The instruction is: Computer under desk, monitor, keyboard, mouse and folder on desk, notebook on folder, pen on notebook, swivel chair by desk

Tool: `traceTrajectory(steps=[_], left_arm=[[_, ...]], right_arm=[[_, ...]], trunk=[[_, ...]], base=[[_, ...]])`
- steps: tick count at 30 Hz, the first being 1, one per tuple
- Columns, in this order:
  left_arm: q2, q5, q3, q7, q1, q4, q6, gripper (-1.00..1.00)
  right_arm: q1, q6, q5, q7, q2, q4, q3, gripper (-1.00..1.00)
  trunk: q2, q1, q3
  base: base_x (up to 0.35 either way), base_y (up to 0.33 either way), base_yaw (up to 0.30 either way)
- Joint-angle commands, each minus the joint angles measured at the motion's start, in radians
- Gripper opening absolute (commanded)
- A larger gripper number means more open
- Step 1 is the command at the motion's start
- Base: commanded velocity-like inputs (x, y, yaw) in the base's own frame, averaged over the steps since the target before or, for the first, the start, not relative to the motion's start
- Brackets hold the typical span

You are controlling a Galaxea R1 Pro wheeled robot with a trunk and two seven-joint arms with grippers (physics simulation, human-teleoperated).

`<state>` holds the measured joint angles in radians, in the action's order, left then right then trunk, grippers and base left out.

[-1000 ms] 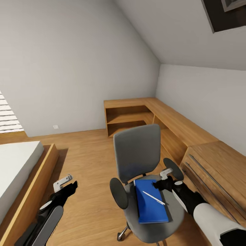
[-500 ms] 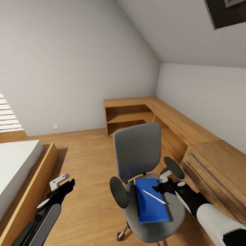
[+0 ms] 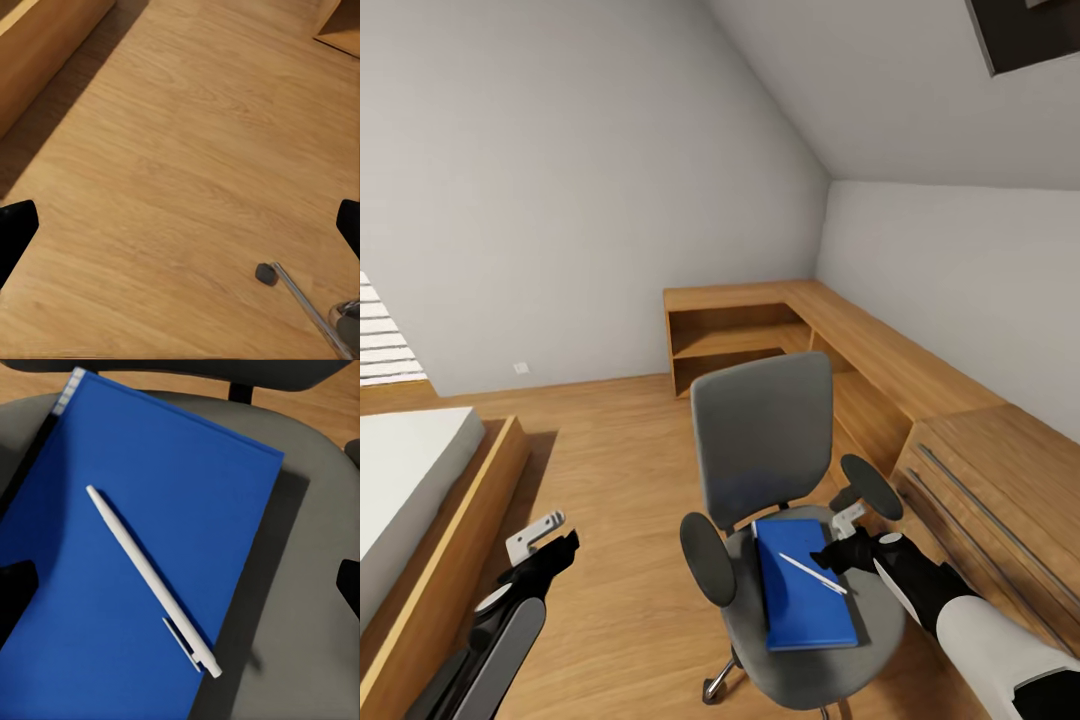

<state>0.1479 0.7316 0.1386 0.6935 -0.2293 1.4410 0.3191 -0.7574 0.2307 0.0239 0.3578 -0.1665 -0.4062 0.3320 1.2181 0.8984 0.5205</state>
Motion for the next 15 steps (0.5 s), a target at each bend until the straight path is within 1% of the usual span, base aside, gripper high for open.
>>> traceTrajectory(steps=[1,3,6,15], left_arm=[[-0.004,0.005,0.002,0.02,-0.001,0.001,0.002,1.0],[-0.015,0.004,0.002,0.052,-0.001,0.001,0.002,1.0],[-0.024,0.004,0.002,0.077,-0.001,0.001,0.002,1.0],[-0.03,0.005,0.003,0.088,-0.001,0.001,0.002,1.0]], right_arm=[[0.0,0.006,0.002,0.003,-0.001,-0.003,0.002,1.0],[0.0,0.007,0.002,0.003,-0.001,-0.003,0.002,1.0],[0.0,0.01,0.002,0.003,-0.001,-0.003,0.002,1.0],[0.0,0.019,0.002,0.001,-0.001,-0.003,0.002,1.0]], trunk=[[0.008,0.004,0.004],[0.022,0.012,0.011],[0.043,0.023,0.02],[0.106,0.058,0.048]], base=[[0.0,0.0,0.0],[0.0,0.0,0.0],[0.0,0.0,0.0],[0.0,0.0,0.0]])
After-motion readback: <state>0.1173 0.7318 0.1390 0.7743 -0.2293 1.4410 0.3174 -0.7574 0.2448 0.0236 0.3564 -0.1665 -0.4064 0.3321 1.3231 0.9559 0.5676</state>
